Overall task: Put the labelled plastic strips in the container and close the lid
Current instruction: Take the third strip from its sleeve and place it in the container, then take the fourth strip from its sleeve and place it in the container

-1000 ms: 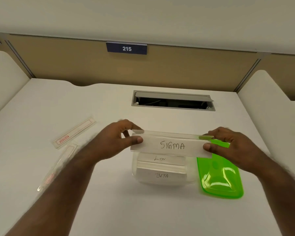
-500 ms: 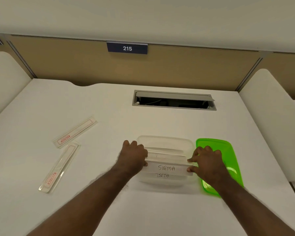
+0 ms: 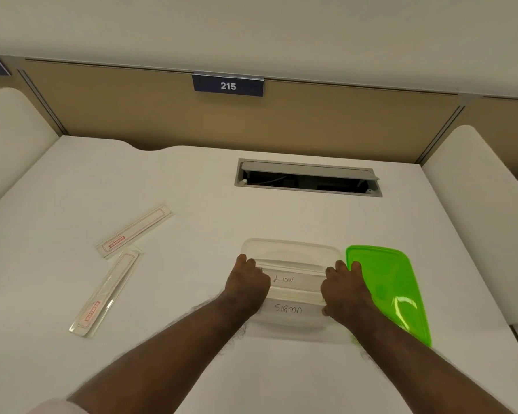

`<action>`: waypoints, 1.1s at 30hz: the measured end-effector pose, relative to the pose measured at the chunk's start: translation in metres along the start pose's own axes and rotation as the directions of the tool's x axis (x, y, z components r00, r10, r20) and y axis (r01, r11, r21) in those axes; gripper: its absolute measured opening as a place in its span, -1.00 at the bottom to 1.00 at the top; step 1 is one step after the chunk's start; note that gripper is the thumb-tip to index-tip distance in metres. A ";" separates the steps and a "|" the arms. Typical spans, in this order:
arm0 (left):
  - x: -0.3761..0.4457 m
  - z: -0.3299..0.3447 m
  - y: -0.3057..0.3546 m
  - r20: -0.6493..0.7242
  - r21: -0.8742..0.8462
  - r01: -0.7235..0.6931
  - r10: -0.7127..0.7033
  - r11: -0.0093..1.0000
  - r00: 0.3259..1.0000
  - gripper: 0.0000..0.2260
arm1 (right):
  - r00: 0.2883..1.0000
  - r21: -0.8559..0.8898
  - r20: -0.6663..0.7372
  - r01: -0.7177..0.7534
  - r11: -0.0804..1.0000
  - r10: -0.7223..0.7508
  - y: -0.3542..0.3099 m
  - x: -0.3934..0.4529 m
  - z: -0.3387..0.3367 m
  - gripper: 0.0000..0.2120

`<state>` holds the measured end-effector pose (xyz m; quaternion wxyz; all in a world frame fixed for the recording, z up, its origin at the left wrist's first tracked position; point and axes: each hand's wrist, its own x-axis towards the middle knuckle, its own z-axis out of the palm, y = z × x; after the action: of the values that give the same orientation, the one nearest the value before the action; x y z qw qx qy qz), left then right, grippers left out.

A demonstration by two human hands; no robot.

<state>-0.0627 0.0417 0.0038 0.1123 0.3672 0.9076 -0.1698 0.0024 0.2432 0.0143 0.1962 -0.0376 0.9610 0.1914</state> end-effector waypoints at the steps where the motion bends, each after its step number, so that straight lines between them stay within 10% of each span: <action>1: 0.001 0.000 0.000 0.007 -0.002 0.000 0.000 1.000 1.000 -0.84 | 1.000 0.006 0.006 0.006 1.000 -0.006 0.000 0.002 0.000 -0.53; 8: -0.012 0.001 -0.022 -0.241 -0.289 0.052 -0.125 0.956 0.962 -0.68 | 0.997 0.164 -0.049 -0.058 0.985 0.067 -0.001 0.009 -0.015 -0.40; 13: -0.041 0.016 -0.065 -0.476 -0.495 0.169 -0.429 0.852 0.768 -0.74 | 0.957 0.337 -0.275 0.007 0.941 0.092 -0.008 0.022 -0.047 -0.48; 33: -0.171 0.156 -0.166 0.112 -0.539 0.771 -0.878 0.339 0.465 -0.48 | 0.799 0.359 -0.411 0.584 0.728 -0.439 -0.245 0.103 -0.118 -0.44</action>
<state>-0.0473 -0.2385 -0.0460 0.0137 -0.1759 0.9805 0.0863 -0.0991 -0.0280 -0.0118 0.0976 -0.2841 0.9466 -0.1169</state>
